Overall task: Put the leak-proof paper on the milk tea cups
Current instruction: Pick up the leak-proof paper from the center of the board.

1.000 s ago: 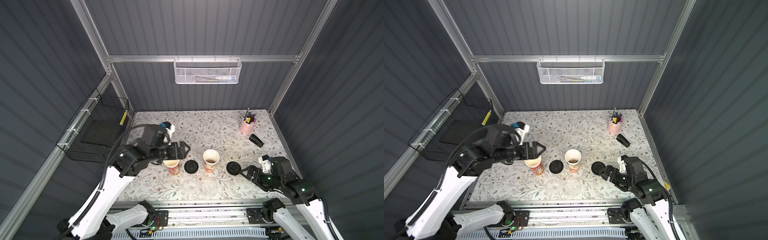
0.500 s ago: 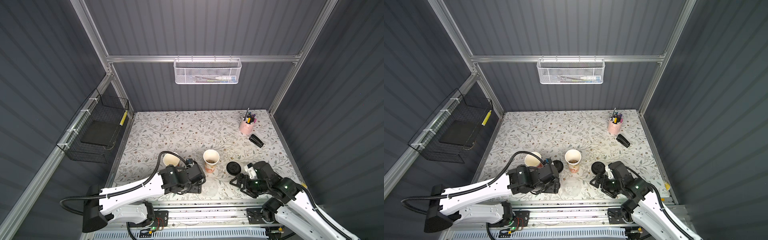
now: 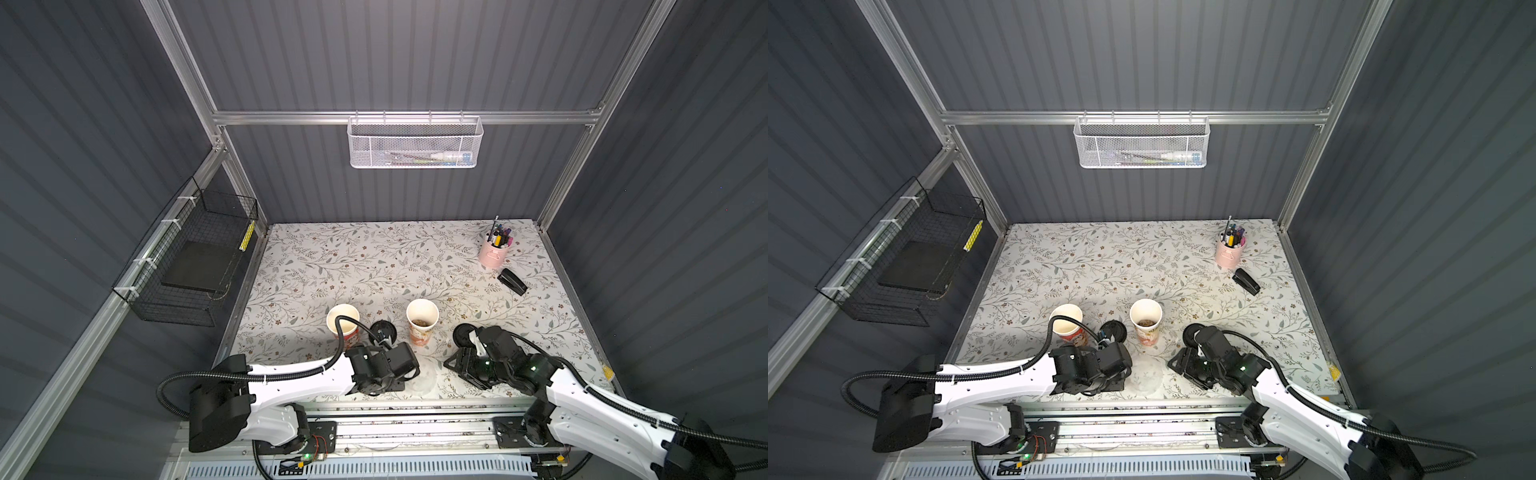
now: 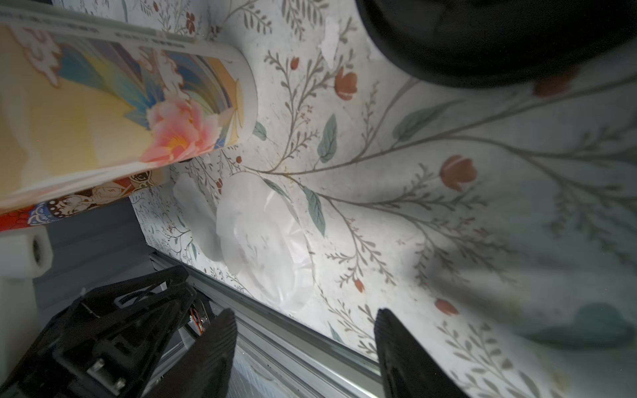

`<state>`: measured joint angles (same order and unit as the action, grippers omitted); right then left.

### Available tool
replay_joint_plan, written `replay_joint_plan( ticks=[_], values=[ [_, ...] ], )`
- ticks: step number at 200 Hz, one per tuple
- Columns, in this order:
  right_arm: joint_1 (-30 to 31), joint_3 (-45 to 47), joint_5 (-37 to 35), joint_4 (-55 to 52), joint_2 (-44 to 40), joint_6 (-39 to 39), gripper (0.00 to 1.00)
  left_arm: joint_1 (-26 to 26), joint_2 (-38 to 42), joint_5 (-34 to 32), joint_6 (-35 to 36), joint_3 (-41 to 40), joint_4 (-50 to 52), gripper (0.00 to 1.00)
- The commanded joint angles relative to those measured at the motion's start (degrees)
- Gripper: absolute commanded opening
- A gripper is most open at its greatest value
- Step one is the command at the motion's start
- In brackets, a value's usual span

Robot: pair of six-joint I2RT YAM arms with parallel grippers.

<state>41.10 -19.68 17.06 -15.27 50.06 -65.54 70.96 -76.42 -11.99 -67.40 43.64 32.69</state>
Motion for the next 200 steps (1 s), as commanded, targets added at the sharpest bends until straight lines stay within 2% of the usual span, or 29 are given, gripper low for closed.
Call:
replay_joint_plan(
  ticks=[1,43,142,200],
  values=[
    [0.6,0.3,-1.2,3.7,1.2,-0.4,0.65,0.1,0.5,0.4,-2.7,-3.2,-6.2,0.5],
    [1.2,0.7,-0.9,4.5,2.9,-0.2,0.65,-0.1,-0.7,0.1,-3.3,-4.6,-10.2,0.47],
    [1.6,2.2,-0.1,4.3,3.9,-0.5,0.63,-1.3,-6.7,5.7,-4.3,-6.7,-18.9,0.36],
    [2.0,1.8,1.2,6.3,7.8,-0.5,0.63,-1.5,-7.7,6.0,-5.5,-8.0,-22.1,0.25]
  ],
)
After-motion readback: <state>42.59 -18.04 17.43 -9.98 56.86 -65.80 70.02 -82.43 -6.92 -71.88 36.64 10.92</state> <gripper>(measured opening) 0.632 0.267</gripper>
